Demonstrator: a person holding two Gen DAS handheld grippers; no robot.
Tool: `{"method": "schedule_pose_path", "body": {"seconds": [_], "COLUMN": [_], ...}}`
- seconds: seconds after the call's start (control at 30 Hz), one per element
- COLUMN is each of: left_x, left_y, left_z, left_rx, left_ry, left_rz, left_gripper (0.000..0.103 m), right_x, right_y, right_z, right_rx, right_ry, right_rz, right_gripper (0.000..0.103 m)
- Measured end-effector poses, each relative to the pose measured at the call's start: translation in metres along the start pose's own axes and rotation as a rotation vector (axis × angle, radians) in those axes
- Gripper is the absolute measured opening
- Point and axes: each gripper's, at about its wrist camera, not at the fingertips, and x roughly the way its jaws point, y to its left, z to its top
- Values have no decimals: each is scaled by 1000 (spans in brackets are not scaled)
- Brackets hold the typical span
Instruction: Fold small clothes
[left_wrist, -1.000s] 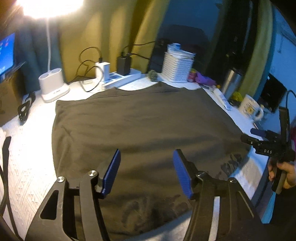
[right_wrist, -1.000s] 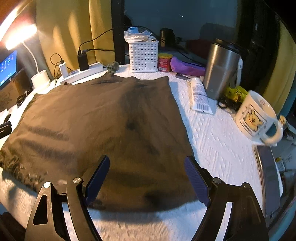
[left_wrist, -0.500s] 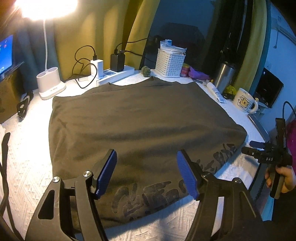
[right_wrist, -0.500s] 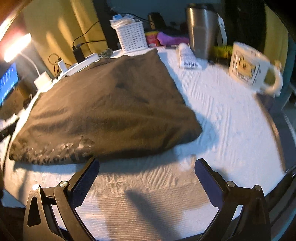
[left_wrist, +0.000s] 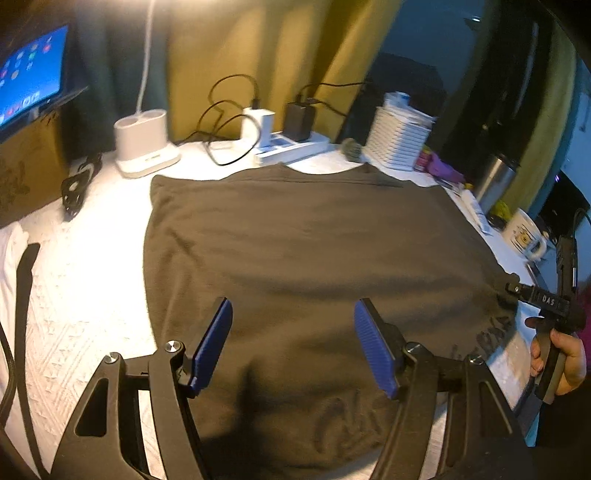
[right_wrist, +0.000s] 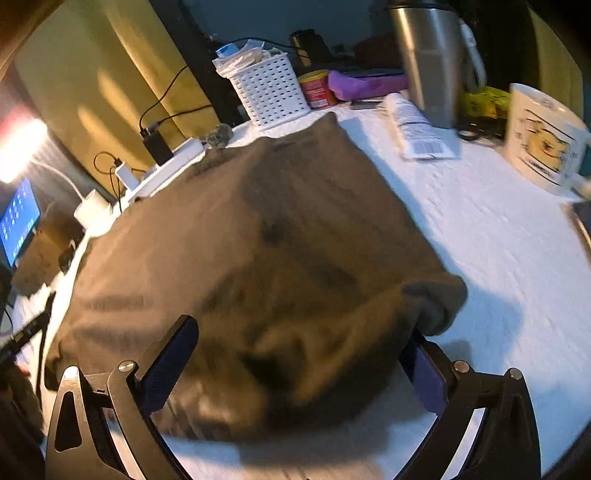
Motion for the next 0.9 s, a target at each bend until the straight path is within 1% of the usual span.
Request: {"method": "schedule_pose_path", "body": {"seconds": [0.17, 0.2, 0.23, 0.33, 0.4, 0.43, 0.47, 0.63, 0.8, 0.9], "left_x": [6, 7, 9, 15, 20, 22, 24, 28, 32, 34], "left_y": [18, 20, 25, 36, 42, 44, 47, 58, 75, 83], "left_z": [8, 9, 11, 17, 22, 24, 26, 29, 30, 32], "left_rx": [-21, -25, -31, -49, -56, -57, -57, -73, -98, -98], "left_ry": [3, 2, 0, -1, 1, 1, 3, 7, 22, 26], "left_rz": [13, 14, 16, 19, 21, 21, 21, 23, 28, 28], "left_gripper": [69, 69, 69, 69, 69, 69, 69, 69, 69, 69], "right_x": [20, 23, 27, 39, 45, 50, 52, 58, 53, 56], "right_y": [14, 17, 20, 32, 39, 40, 40, 43, 44, 48], "right_z": [20, 23, 26, 34, 41, 43, 45, 50, 44, 41], "right_rx": [19, 13, 8, -34, -60, -62, -67, -71, -27, -39], "right_ry": [-11, -17, -12, -6, -7, 5, 0, -3, -5, -25], "right_rz": [17, 11, 23, 19, 8, 7, -13, -54, -156, -186], "right_gripper": [103, 103, 103, 99, 84, 72, 68, 67, 67, 68]}}
